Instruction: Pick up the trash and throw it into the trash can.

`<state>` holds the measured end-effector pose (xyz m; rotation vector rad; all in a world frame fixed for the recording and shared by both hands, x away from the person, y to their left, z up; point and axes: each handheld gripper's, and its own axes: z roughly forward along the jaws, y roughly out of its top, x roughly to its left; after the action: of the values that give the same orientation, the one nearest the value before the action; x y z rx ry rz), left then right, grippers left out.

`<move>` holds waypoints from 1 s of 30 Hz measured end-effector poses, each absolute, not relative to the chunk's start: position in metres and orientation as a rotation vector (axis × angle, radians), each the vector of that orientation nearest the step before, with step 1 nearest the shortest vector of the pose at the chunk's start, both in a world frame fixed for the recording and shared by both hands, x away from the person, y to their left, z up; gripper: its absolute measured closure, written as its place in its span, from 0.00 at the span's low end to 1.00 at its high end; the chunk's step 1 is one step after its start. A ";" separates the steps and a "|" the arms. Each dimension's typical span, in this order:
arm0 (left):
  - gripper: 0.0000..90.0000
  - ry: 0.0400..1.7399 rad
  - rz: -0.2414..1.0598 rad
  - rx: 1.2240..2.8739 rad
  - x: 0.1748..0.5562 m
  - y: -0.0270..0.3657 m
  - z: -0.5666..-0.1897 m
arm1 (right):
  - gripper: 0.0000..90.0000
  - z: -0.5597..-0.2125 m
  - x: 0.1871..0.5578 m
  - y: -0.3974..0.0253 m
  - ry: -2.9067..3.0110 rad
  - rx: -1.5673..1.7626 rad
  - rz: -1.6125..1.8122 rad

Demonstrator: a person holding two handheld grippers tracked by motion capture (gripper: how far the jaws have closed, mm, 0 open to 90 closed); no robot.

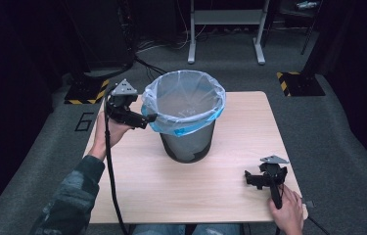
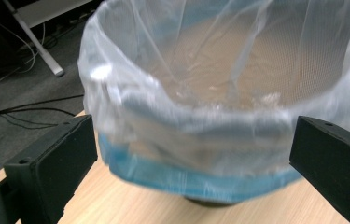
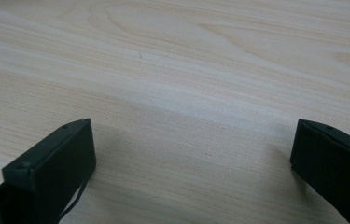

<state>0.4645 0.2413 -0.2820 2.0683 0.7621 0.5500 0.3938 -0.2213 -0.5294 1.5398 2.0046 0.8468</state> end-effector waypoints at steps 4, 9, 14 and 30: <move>0.00 0.757 0.558 2.070 0.456 0.248 -0.297 | 0.00 -0.529 0.394 -0.221 2.005 1.540 0.847; 0.00 0.790 0.555 2.070 0.454 0.258 -0.315 | 0.00 -0.529 0.394 -0.221 2.005 1.540 0.847; 0.00 0.814 0.544 2.075 0.452 0.267 -0.330 | 0.00 -0.529 0.394 -0.221 2.005 1.540 0.847; 0.00 0.877 0.606 2.093 0.441 0.286 -0.373 | 0.00 -0.529 0.394 -0.221 2.006 1.539 0.846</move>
<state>0.4407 0.2857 -0.3726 2.0931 0.8771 0.6060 0.3939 -0.2214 -0.5293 1.5390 2.0061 0.8464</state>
